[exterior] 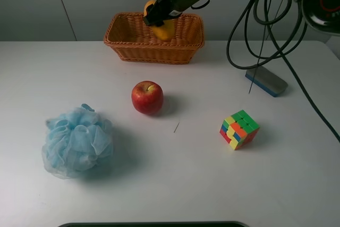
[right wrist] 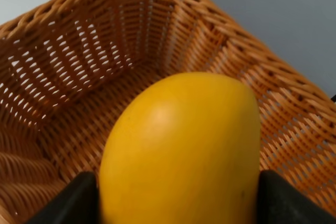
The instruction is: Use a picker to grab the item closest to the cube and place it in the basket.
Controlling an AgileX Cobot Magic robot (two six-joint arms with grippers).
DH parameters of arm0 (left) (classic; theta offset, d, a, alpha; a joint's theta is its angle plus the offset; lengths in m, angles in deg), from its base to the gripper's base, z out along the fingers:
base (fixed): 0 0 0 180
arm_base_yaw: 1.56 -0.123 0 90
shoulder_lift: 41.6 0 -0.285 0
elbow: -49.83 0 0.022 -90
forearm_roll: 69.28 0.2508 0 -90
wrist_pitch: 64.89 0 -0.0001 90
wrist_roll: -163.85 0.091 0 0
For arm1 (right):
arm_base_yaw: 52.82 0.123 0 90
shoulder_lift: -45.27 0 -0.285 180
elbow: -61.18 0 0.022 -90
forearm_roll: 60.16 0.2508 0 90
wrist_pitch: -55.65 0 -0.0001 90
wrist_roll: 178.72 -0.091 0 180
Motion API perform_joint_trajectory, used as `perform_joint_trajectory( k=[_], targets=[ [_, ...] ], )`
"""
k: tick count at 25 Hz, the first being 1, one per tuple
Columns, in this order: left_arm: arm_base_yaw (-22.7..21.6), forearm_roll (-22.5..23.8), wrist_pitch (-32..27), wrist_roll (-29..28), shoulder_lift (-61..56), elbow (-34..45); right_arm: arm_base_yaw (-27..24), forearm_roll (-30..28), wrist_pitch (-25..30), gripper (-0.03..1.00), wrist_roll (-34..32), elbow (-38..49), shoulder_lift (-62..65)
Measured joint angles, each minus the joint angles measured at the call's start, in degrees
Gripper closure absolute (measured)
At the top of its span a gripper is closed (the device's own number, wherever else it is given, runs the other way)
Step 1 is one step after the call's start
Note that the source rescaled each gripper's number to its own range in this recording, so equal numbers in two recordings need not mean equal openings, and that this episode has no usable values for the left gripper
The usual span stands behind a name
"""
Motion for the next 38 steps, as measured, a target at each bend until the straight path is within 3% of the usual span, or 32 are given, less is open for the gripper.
perform_joint_trajectory(
  k=[7,8,9,10,12,17,22,26,33,35,38],
  targets=[
    [0.00,0.00,0.00,0.00,0.00,0.00,0.00,0.24,-0.39,0.91,-0.46,-0.22,0.00],
    [0.00,0.00,0.00,0.00,0.00,0.00,0.00,0.24,-0.39,0.72,-0.58,-0.22,0.00],
    [0.00,0.00,0.00,0.00,0.00,0.00,0.00,0.36,-0.43,0.31,-0.58,-0.22,0.00],
    [0.00,0.00,0.00,0.00,0.00,0.00,0.00,0.58,-0.43,0.12,-0.58,-0.30,0.00],
    [0.00,0.00,0.00,0.00,0.00,0.00,0.00,0.93,-0.53,0.00,-0.48,-0.44,0.00],
    [0.00,0.00,0.00,0.00,0.00,0.00,0.00,1.06,-0.02,-0.03,-0.48,-0.44,0.00],
    [0.00,0.00,0.00,0.00,0.00,0.00,-0.14,0.18,3.80,-0.03,-0.48,-0.44,1.91],
    [0.00,0.00,0.00,0.00,0.00,0.00,-2.40,-1.76,13.33,-0.03,-0.48,-0.44,7.40],
    [0.00,0.00,0.00,0.00,0.00,0.00,-11.50,-12.03,38.01,-0.03,-2.48,-0.55,22.26],
    [0.00,0.00,0.00,0.00,0.00,0.00,-15.47,-13.34,41.64,-0.03,-3.54,-0.55,26.50],
    [0.00,0.00,0.00,0.00,0.00,0.00,-21.89,-13.88,42.54,-0.03,-5.52,-0.27,32.71]
  ],
)
